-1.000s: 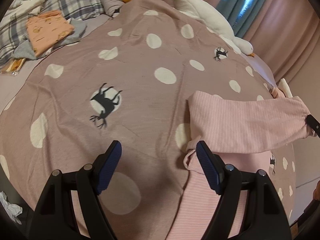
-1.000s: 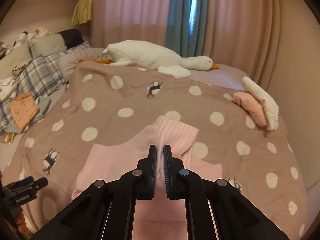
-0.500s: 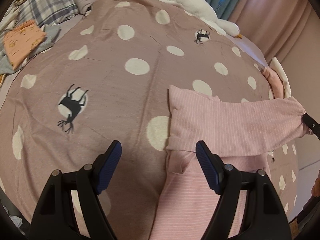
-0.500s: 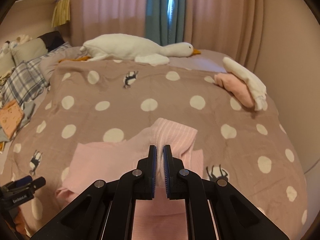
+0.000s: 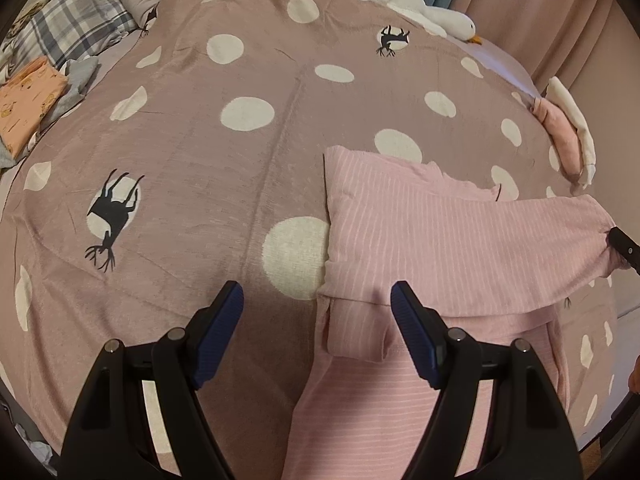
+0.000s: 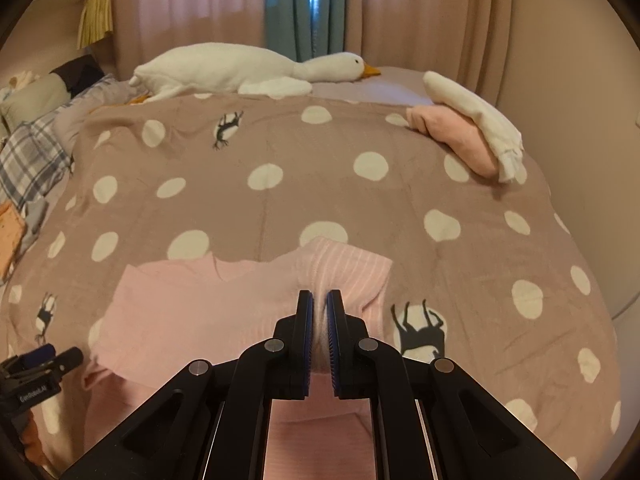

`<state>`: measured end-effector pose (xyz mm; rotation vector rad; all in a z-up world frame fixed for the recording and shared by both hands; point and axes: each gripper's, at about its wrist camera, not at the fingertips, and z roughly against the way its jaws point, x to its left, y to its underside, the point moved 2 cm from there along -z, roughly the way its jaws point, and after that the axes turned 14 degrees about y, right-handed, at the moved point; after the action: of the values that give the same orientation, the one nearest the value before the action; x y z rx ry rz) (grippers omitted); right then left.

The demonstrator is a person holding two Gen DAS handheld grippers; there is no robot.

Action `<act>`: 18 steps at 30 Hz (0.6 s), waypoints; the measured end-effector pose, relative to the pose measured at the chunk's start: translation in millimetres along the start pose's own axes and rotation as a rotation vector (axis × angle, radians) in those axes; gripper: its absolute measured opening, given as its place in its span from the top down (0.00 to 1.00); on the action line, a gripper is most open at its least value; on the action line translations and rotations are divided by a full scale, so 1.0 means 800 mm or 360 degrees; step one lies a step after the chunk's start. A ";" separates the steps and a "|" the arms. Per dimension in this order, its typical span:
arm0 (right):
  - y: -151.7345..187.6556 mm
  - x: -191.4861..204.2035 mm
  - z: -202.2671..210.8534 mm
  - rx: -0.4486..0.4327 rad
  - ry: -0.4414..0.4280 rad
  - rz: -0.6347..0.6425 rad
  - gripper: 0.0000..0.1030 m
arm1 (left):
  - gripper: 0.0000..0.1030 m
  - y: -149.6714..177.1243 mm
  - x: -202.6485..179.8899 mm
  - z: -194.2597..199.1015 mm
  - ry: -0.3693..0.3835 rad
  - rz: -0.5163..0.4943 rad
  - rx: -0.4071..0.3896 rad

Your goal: Fold small clothes

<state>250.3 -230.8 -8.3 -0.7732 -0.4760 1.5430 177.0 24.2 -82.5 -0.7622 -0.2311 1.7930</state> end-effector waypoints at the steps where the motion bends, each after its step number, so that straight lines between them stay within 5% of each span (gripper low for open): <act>1: 0.001 0.000 -0.002 0.0007 0.0003 -0.0002 0.92 | 0.27 0.000 -0.001 -0.002 -0.0004 -0.0001 0.0004; 18: 0.032 -0.014 -0.051 0.0178 0.0047 -0.0013 0.92 | 0.29 0.004 0.010 -0.053 -0.0036 0.0042 0.0121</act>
<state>261.0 -251.0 -52.3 -0.7060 -0.3677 1.5350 198.7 21.5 -120.1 -0.6944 -0.1677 1.8256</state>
